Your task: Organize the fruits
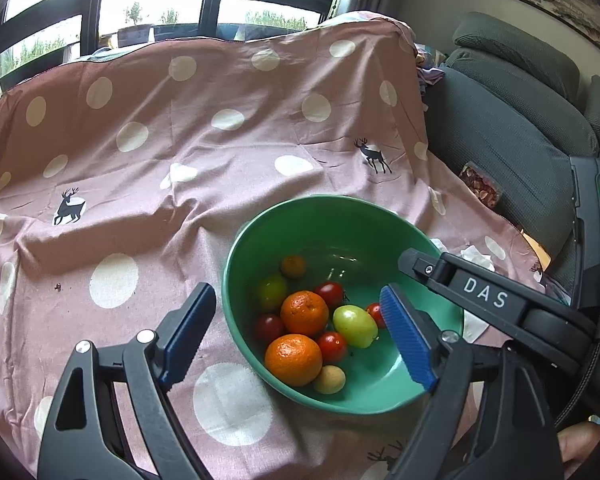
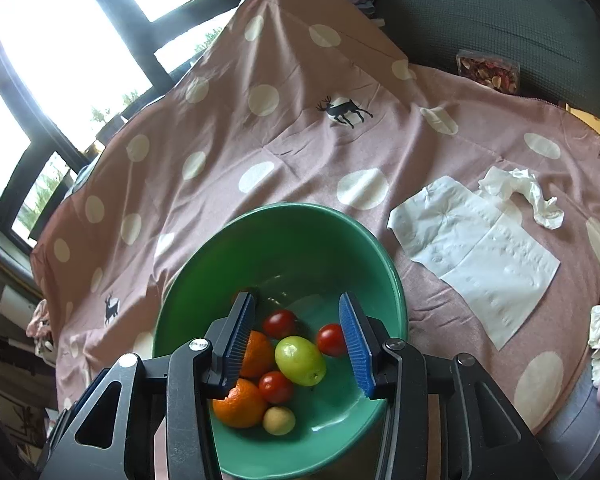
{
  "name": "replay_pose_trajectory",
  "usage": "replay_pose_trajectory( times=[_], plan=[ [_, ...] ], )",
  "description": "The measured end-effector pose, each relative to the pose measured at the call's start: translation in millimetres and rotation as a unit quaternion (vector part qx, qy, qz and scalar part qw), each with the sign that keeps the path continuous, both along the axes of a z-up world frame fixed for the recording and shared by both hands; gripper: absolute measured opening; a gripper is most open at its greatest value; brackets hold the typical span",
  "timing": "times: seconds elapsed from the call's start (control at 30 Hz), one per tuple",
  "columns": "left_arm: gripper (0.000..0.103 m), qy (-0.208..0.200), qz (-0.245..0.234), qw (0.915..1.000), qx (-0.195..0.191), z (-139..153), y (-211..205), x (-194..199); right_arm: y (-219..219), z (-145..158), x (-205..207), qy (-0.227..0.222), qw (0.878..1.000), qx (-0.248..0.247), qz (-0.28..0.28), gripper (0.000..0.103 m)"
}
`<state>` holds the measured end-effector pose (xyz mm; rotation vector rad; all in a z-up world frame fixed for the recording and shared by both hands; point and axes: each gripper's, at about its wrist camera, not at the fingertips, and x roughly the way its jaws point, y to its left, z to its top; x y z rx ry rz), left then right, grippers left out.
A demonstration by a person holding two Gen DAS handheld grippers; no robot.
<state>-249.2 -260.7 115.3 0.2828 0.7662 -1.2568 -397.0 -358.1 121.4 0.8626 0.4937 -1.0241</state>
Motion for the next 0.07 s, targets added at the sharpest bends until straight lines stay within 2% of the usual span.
replay_pose_trajectory(
  times=[0.07],
  plan=[
    [0.085, 0.006, 0.003, 1.0000, 0.000, -0.2, 1.3, 2.4, -0.3, -0.1, 0.1, 0.001, 1.000, 0.001, 0.000, 0.049]
  ],
)
